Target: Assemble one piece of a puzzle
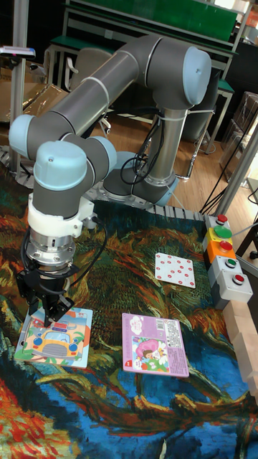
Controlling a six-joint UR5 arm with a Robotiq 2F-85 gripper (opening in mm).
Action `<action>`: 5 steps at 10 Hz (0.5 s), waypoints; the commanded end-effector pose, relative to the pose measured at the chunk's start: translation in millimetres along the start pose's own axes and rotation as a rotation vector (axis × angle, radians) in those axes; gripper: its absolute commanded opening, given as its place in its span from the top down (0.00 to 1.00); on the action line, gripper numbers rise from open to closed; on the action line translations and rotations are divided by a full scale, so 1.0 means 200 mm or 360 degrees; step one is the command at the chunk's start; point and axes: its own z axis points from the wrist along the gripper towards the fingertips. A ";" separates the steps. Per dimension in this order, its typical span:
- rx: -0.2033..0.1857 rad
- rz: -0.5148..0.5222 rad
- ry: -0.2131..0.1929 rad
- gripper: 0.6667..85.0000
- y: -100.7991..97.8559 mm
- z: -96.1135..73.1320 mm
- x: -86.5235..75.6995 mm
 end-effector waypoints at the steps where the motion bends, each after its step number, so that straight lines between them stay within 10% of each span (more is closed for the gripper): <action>1: 0.0036 0.0005 0.0005 0.99 -0.03 -0.01 0.01; 5: 0.0055 0.0019 0.0007 0.99 -0.04 -0.01 0.01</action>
